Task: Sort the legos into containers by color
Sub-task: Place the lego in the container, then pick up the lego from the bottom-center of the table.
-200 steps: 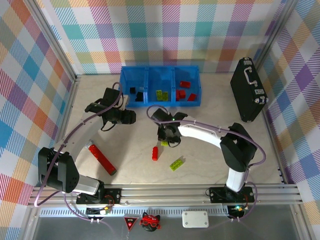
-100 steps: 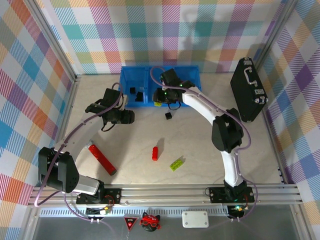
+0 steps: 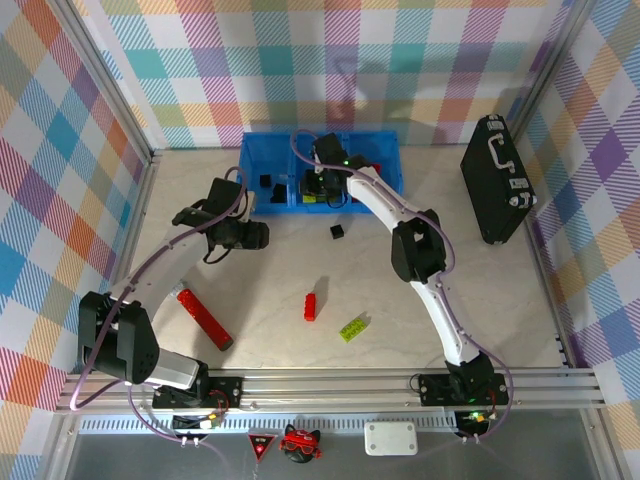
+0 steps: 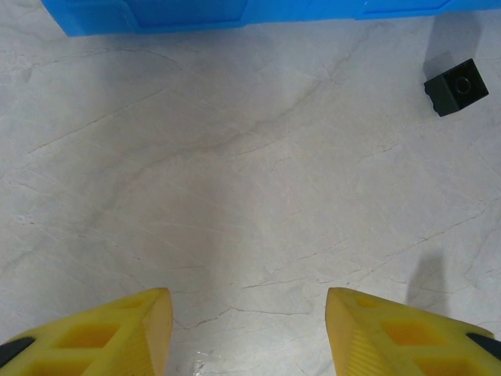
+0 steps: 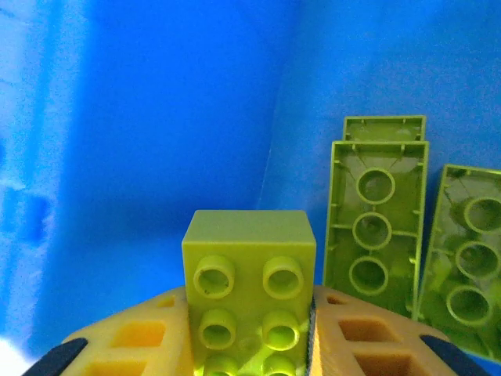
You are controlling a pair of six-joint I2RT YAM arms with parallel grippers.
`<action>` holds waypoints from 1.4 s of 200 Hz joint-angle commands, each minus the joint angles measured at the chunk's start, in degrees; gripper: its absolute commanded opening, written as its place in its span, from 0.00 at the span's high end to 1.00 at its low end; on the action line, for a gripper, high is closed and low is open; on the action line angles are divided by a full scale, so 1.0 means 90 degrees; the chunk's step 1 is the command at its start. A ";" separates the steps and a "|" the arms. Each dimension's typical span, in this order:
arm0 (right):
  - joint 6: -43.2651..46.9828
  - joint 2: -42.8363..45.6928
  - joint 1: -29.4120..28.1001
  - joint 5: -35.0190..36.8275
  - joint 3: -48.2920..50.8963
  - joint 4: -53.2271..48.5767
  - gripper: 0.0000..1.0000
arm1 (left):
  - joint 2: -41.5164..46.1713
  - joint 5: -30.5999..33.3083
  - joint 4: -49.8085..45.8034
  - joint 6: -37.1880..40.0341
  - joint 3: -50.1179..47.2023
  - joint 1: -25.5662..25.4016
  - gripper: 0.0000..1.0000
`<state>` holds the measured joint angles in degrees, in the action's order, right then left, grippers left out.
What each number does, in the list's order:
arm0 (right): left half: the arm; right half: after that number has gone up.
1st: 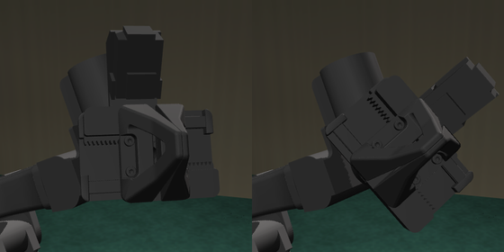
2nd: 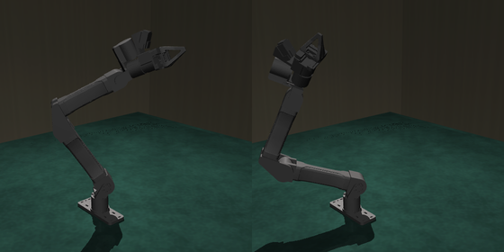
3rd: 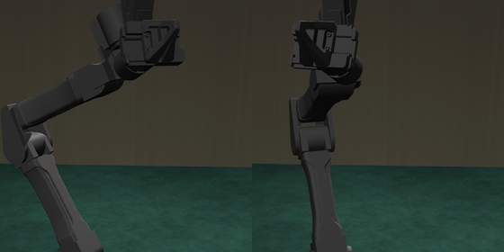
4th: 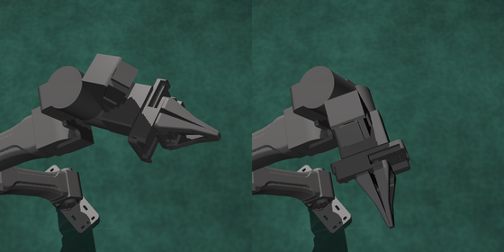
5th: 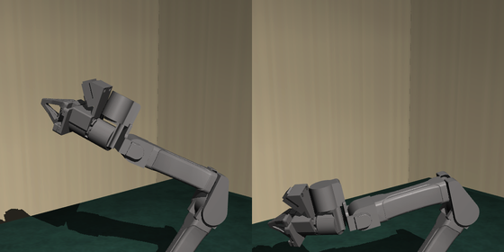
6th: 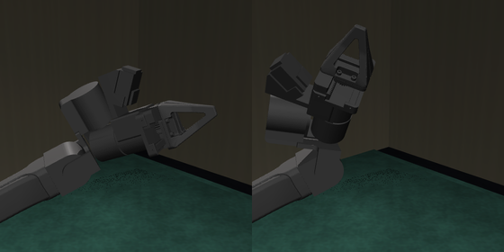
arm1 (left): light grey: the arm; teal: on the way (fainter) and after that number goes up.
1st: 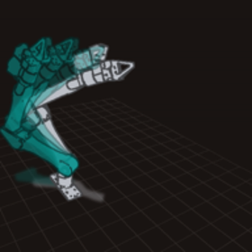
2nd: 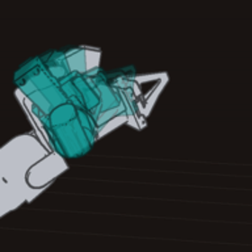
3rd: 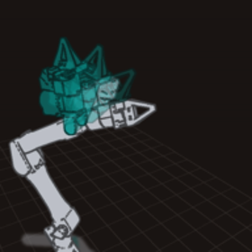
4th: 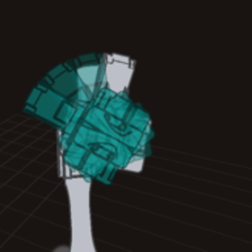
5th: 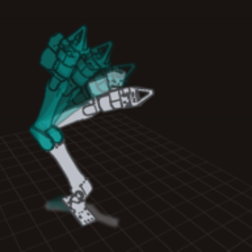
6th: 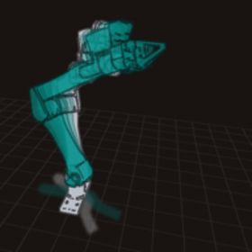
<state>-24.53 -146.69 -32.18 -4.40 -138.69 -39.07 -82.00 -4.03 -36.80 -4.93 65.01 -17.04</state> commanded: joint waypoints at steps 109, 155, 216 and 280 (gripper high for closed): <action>0.0338 0.1547 -0.0048 0.0133 0.0659 -0.0194 0.49 | -0.0259 -0.0431 -0.0070 -0.0198 0.0046 -0.0010 0.46; 0.0465 0.3187 -0.0195 -0.0084 0.2609 0.0077 0.50 | -0.0283 -0.0361 -0.0437 -0.0409 0.0319 -0.0294 0.46; 0.0214 0.4708 -0.0973 0.0151 0.4942 -0.0077 0.52 | 0.0112 -0.0266 0.0085 -0.0320 0.0026 -0.0146 0.46; -0.1317 0.5027 -0.2435 0.0859 0.6276 -0.0182 0.54 | 0.0149 -0.0563 0.0299 -0.0414 -0.0065 0.0571 0.46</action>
<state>-28.53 -103.20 -50.06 0.30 -84.82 -40.16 -81.67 -7.44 -35.44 -8.12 64.97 -13.56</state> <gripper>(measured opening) 0.467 0.543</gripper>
